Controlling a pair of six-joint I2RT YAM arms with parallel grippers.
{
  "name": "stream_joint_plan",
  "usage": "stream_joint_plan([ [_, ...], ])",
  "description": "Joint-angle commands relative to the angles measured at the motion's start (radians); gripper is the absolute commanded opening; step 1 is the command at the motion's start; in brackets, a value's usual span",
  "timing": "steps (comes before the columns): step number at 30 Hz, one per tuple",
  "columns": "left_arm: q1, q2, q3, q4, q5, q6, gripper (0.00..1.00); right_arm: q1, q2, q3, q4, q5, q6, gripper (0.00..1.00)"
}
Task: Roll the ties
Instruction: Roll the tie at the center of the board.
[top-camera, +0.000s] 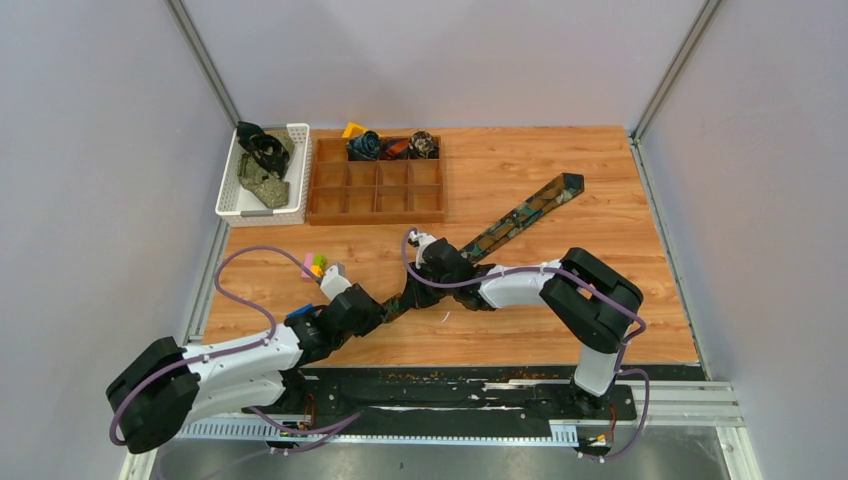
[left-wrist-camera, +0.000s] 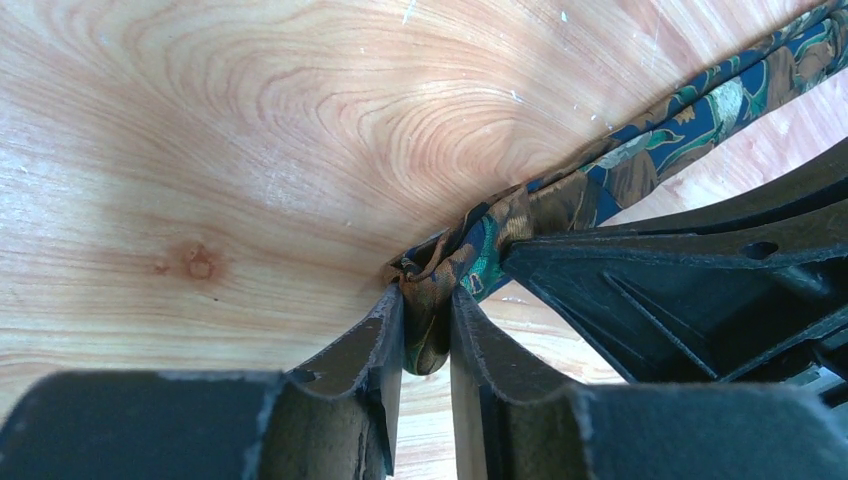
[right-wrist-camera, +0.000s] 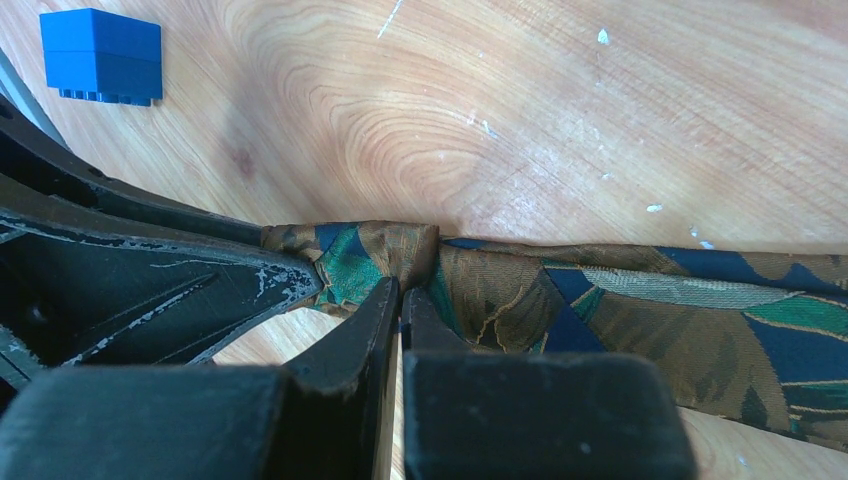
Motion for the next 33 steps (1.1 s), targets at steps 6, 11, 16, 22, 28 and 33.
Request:
stream_joint_plan([
  [6, 0.002, -0.06, -0.01, -0.025, -0.011, -0.013, 0.54, 0.003, 0.01, -0.03, -0.02, -0.008, 0.005, 0.0],
  [11, 0.001, -0.098, -0.008, -0.081, -0.03, -0.033, 0.57, 0.003, 0.006, -0.036, -0.017, -0.009, 0.007, 0.0],
  [16, 0.001, -0.093, -0.027, -0.074, -0.029, -0.074, 0.53, 0.003, 0.0, -0.043, -0.012, -0.009, 0.009, 0.0],
  [22, 0.002, -0.058, -0.036, -0.043, -0.018, -0.081, 0.46, 0.003, 0.005, -0.049, -0.008, -0.011, 0.013, 0.0],
  [28, 0.001, -0.02, -0.053, -0.006, -0.006, -0.09, 0.35, 0.002, 0.007, -0.05, -0.008, -0.012, 0.012, 0.0],
  [33, 0.002, -0.001, -0.066, 0.02, 0.001, -0.08, 0.13, 0.003, 0.008, -0.051, -0.008, -0.013, 0.014, 0.0],
])
